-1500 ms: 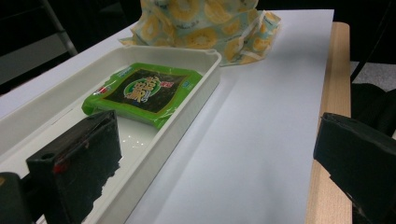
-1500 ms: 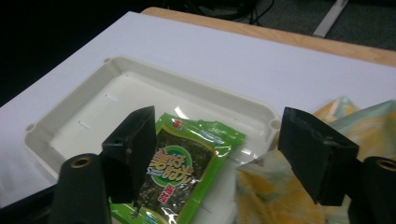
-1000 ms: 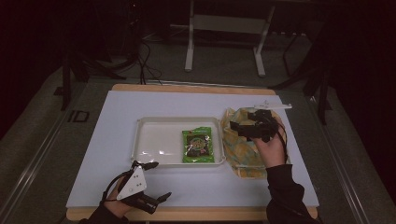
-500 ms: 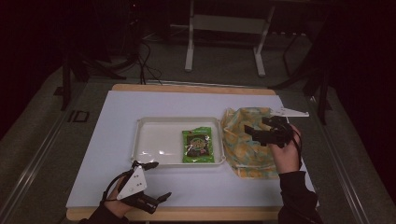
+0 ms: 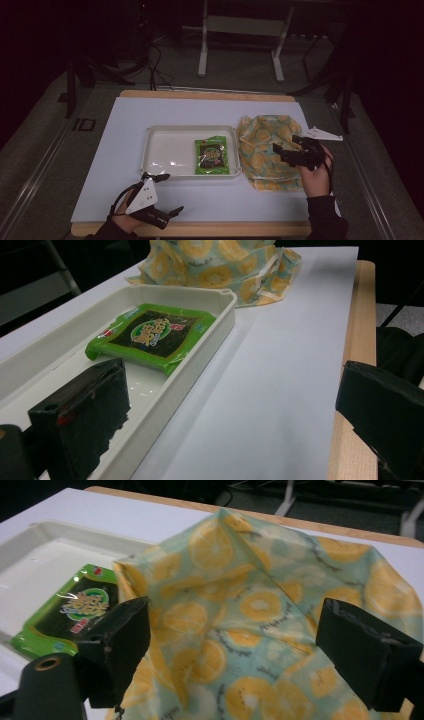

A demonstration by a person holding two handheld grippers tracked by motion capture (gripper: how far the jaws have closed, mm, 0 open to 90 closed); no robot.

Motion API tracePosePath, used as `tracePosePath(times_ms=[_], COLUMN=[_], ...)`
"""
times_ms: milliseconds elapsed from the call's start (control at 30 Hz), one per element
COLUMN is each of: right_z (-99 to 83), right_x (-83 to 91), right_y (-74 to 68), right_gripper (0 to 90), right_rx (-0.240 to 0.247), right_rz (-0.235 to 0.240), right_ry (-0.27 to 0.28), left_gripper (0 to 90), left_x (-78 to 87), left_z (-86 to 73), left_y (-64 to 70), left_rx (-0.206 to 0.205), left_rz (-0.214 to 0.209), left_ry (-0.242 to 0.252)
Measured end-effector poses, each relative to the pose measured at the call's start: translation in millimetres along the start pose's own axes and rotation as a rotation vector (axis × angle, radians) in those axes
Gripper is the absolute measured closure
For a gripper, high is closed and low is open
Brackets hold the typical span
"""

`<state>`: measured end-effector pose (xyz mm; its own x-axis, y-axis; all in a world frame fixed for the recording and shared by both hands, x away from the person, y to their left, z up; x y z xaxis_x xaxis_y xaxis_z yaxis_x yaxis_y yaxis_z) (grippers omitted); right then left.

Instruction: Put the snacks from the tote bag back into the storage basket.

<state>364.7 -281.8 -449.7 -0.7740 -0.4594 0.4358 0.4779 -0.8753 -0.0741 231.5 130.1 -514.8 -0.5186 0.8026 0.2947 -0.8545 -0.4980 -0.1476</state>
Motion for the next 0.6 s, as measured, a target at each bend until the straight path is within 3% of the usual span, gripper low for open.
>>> tracePosePath(times_ms=[200,600], right_z=[-17.0,-37.9], right_x=[3.9,18.3], right_y=[5.6,12.6], right_gripper=[14.1,14.1], right_rx=[-0.006,-0.035], right_rz=[-0.013,-0.060], right_ry=[-0.017,0.015], left_gripper=[1.3,1.2], left_x=[-0.2,-0.5], left_z=[0.0,-0.2], left_y=[0.2,1.1], left_rx=[-0.001,-0.002], left_rz=[0.000,-0.005], left_ry=[-0.001,-0.004])
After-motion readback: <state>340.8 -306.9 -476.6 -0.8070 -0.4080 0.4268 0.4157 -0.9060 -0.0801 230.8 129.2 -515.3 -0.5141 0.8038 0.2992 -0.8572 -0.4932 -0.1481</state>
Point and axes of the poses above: each handheld gripper's, and its own axes: x roughly backward along the jaws, z roughly out of its top, y roughly to its right, the point moved 4 cm from there along -x, roughly forward along the jaws, and after that the axes turned 6 degrees about y, right-handed, at the moved point
